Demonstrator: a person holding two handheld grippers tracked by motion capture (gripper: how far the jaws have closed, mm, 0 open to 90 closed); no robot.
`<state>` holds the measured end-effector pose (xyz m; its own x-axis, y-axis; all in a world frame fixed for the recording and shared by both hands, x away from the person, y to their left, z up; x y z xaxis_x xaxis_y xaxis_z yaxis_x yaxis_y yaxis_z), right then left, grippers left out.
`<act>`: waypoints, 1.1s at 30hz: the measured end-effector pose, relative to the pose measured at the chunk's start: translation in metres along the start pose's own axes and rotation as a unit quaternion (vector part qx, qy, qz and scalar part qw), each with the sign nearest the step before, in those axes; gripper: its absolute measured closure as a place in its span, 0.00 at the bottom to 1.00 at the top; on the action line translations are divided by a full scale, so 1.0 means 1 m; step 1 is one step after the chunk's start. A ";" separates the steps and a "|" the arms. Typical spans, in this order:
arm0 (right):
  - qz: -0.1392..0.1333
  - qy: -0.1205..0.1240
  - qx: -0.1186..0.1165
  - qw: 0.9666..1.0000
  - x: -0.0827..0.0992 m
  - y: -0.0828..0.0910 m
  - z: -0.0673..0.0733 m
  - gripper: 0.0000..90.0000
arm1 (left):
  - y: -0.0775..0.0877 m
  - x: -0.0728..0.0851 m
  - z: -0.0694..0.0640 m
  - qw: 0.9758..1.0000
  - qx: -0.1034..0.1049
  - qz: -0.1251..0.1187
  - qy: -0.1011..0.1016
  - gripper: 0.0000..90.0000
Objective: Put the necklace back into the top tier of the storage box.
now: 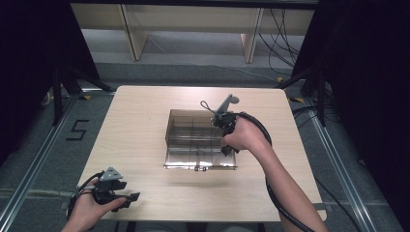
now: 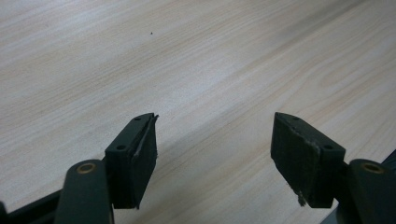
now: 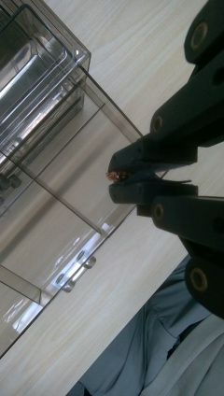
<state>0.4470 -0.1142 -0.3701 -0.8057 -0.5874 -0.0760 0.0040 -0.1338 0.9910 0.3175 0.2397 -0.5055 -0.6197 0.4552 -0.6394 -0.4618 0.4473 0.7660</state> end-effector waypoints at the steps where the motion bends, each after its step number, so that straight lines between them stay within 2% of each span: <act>1: -0.002 -0.001 0.001 1.000 0.000 -0.001 0.000 0.94 | 0.000 0.000 0.000 1.000 0.000 0.000 0.000 0.35; 3: 0.000 0.000 -0.001 1.000 0.000 -0.002 0.001 0.94 | 0.000 0.000 0.000 1.000 0.000 0.000 0.000 0.35; 4: -0.005 0.017 0.000 1.000 -0.001 -0.003 -0.002 0.94 | 0.000 0.000 0.000 1.000 0.000 0.000 0.000 0.35; 6: 0.002 0.001 -0.001 1.000 -0.001 -0.004 0.001 0.94 | 0.000 0.000 0.000 1.000 0.000 0.000 0.000 0.35; 8: 0.005 0.000 -0.001 1.000 -0.001 -0.005 0.001 0.94 | 0.000 0.000 0.000 1.000 -0.001 0.001 0.001 0.35; 11: 0.001 0.010 -0.001 1.000 -0.002 -0.006 0.000 0.94 | 0.000 0.000 0.000 1.000 -0.002 0.001 0.001 0.35; 13: 0.004 0.000 -0.001 1.000 -0.002 -0.006 0.002 0.94 | 0.000 0.000 -0.002 1.000 -0.004 -0.002 0.010 0.35; 14: 0.003 0.002 0.000 1.000 -0.002 -0.007 0.002 0.94 | 0.000 0.000 0.000 1.000 0.000 -0.001 0.001 0.35; 15: 0.004 -0.002 -0.002 1.000 -0.002 -0.007 0.002 0.94 | 0.000 0.000 -0.002 1.000 0.001 0.000 0.017 0.35; 16: 0.002 0.005 -0.001 1.000 -0.002 -0.008 0.000 0.94 | 0.000 0.000 -0.002 1.000 0.001 0.000 0.017 0.35; 19: 0.001 0.009 0.001 1.000 -0.003 -0.009 0.000 0.94 | 0.000 0.000 -0.002 1.000 0.001 0.000 0.017 0.35; 22: 0.005 0.000 0.001 1.000 -0.003 -0.010 0.001 0.94 | 0.000 0.000 -0.002 1.000 0.002 0.001 0.017 0.35; 33: 0.004 0.006 0.002 1.000 -0.004 -0.015 0.000 0.94 | 0.000 0.000 -0.002 1.000 0.002 0.001 0.016 0.35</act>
<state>0.4501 -0.1097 -0.3846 -0.7982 -0.5983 -0.0700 0.0078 -0.1266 0.9919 0.3163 0.2384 -0.5059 -0.6408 0.4301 -0.6359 -0.4586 0.4498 0.7664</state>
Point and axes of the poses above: each handheld gripper's, and its own axes: y roughly backward along the jaws, x roughly out of its underside, z roughly to its left, the point moved 2 cm from there along -y, roughly forward along the jaws, and after that the axes turned 4 degrees about -y, right-handed, at the moved point
